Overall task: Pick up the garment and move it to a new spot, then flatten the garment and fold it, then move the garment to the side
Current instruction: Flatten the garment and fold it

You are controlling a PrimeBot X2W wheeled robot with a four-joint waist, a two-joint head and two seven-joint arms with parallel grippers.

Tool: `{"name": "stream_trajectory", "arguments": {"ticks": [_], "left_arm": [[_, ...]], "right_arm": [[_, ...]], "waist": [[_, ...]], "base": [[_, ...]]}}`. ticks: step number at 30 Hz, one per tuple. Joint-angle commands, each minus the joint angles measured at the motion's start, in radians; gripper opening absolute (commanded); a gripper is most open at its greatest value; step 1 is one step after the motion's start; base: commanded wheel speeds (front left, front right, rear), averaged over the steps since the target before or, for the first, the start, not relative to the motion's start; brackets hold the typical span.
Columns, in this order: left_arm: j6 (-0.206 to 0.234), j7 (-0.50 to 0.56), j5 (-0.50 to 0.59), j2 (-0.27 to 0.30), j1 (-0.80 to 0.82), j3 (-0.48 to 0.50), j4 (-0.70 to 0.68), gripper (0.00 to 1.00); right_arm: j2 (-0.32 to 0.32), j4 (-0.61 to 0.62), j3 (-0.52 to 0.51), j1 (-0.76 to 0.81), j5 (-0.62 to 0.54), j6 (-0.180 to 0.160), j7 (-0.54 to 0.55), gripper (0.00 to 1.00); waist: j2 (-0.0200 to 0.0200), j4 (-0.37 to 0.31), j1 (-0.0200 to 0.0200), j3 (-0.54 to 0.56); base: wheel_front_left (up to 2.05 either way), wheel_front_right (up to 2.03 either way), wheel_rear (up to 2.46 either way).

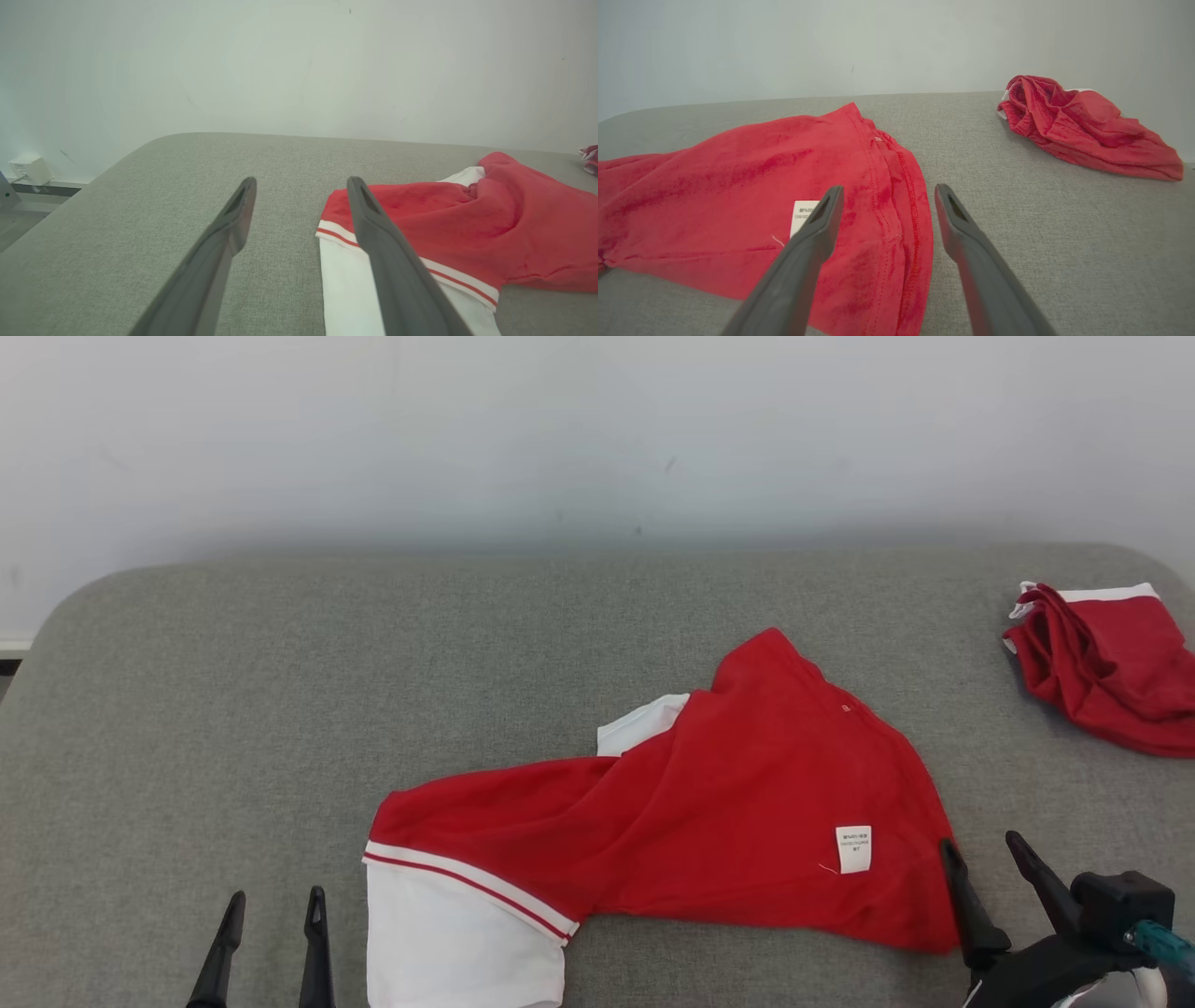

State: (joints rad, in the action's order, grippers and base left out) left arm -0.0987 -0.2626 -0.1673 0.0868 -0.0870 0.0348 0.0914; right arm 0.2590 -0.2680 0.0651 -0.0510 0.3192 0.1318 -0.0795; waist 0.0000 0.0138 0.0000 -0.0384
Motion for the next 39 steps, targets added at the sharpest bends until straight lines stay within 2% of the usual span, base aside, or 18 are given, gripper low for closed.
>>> {"name": "stream_trajectory", "arguments": {"ticks": [1,8,14,15,17,18,27,39], "left_arm": [[-0.004,-0.003,0.007,-0.003,0.016,-0.003,0.002,1.00],[-0.012,-0.003,0.005,-0.015,0.038,-0.016,0.019,1.00],[-0.015,-0.003,0.007,-0.020,0.053,-0.013,0.027,1.00],[-0.016,-0.003,0.007,-0.020,0.054,-0.012,0.028,1.00],[-0.018,-0.003,0.009,-0.021,0.061,-0.010,0.029,1.00],[-0.019,-0.003,0.009,-0.021,0.064,-0.009,0.031,1.00],[-0.022,-0.003,0.010,-0.024,0.078,0.000,0.041,1.00],[-0.030,-0.003,0.016,-0.029,0.106,0.000,0.052,1.00]], "right_arm": [[0.012,-0.016,0.006,-0.014,0.010,-0.003,0.008,1.00],[0.048,-0.145,0.037,-0.080,0.037,-0.003,0.040,1.00],[0.048,-0.240,0.069,-0.118,0.065,-0.003,0.042,1.00],[0.048,-0.254,0.075,-0.127,0.068,-0.003,0.038,0.90],[0.048,-0.275,0.086,-0.143,0.075,-0.003,0.031,0.39],[0.047,-0.288,0.092,-0.148,0.081,-0.003,0.029,0.00],[0.058,-0.344,0.132,-0.234,0.076,-0.003,-0.052,0.00],[0.074,-0.392,0.207,-0.545,0.061,-0.003,-0.150,0.00]], "waist": [[0.0000,0.012,0.0000,-0.015],[0.0000,0.048,0.0000,-0.048],[0.0000,0.066,0.0000,-0.065],[0.0000,0.068,0.0000,-0.067],[0.0000,0.070,0.0000,-0.072],[0.0000,0.070,0.0000,-0.075],[0.0000,0.063,0.0000,-0.084],[0.0000,0.061,0.0000,-0.087]], "base": [[0.00,0.00,0.00],[0.00,0.00,0.00],[0.00,0.00,0.00],[0.00,0.00,0.00],[0.00,0.00,0.00],[0.00,0.00,0.00],[0.00,0.00,0.00],[0.00,0.00,0.00]]}}
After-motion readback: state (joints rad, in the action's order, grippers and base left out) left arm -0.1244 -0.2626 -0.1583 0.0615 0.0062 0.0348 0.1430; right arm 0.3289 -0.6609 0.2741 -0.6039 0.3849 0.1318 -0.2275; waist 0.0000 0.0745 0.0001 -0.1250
